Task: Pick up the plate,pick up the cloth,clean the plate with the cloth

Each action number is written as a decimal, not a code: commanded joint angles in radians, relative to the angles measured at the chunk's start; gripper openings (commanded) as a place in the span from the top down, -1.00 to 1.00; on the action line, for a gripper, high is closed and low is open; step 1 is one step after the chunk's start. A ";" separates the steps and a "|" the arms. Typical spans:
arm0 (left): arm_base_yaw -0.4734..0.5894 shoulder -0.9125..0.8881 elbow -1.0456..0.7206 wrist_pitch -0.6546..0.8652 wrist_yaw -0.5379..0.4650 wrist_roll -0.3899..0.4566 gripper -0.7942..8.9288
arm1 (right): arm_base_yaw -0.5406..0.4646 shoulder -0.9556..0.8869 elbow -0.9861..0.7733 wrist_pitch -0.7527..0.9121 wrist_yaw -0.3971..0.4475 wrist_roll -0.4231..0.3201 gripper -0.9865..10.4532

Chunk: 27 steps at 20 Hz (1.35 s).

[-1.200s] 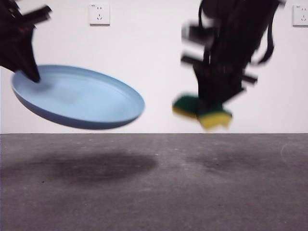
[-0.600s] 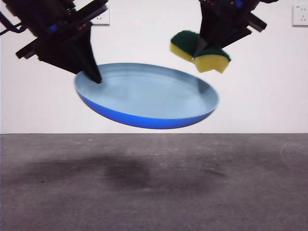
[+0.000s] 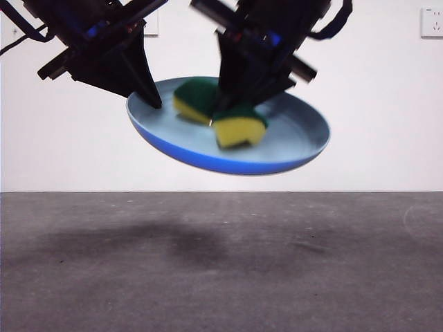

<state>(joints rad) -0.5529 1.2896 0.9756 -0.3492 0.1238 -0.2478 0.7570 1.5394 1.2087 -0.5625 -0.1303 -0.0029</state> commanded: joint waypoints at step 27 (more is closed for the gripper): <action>0.023 -0.002 0.007 0.048 0.128 -0.066 0.85 | 0.014 -0.005 -0.005 -0.205 0.726 0.013 0.86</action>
<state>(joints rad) -0.5262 1.2922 0.9756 -0.3065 0.2108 -0.2924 0.7799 1.5265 1.2098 -0.7807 0.4843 0.0071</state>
